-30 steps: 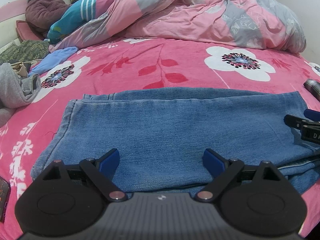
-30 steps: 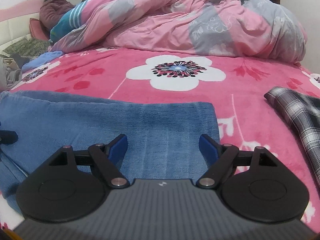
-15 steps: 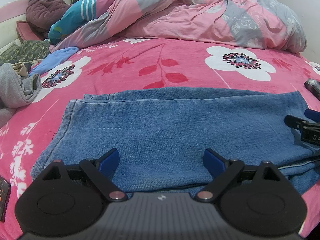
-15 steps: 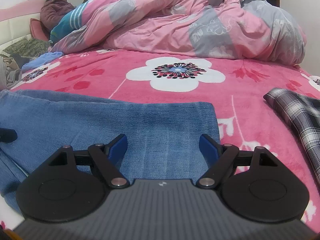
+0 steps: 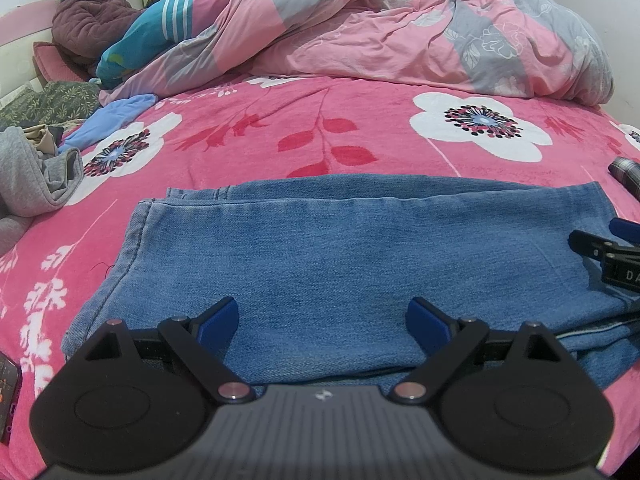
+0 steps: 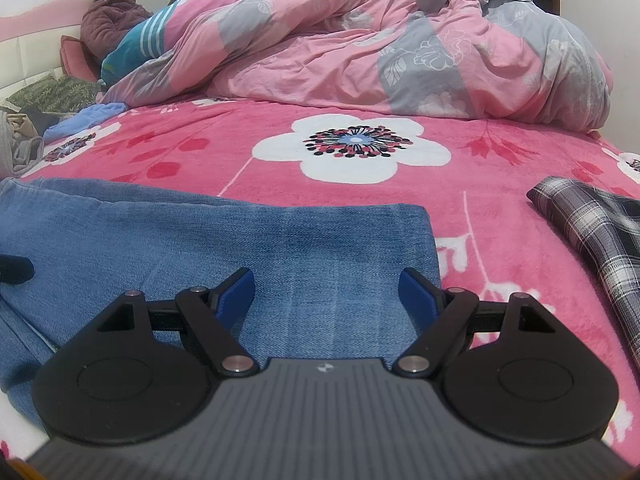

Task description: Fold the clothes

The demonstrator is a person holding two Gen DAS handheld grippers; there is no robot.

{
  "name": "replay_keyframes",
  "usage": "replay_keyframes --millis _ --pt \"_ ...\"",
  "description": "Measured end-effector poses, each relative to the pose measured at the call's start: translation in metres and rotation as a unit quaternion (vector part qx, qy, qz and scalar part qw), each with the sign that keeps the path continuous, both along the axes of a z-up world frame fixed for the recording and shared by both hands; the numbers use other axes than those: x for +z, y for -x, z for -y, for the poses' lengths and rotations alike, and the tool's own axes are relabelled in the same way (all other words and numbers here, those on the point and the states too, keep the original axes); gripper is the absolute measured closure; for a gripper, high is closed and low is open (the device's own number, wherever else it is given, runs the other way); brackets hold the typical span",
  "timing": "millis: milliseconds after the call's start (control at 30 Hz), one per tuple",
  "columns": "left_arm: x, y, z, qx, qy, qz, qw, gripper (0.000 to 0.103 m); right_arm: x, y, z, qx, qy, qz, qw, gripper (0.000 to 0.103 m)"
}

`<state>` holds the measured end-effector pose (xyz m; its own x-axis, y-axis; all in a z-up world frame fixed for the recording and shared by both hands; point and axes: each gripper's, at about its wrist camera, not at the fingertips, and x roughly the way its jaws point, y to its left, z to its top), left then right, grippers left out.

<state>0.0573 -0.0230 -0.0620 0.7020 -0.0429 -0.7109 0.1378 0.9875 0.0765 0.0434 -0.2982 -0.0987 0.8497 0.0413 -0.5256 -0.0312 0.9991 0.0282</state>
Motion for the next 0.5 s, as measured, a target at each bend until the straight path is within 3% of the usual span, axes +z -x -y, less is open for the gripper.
replay_keyframes --millis 500 --pt "-0.0002 0.0008 0.0006 0.001 -0.001 0.002 1.0 0.01 -0.0005 0.0006 -0.0013 -0.001 0.002 0.001 1.0 0.023"
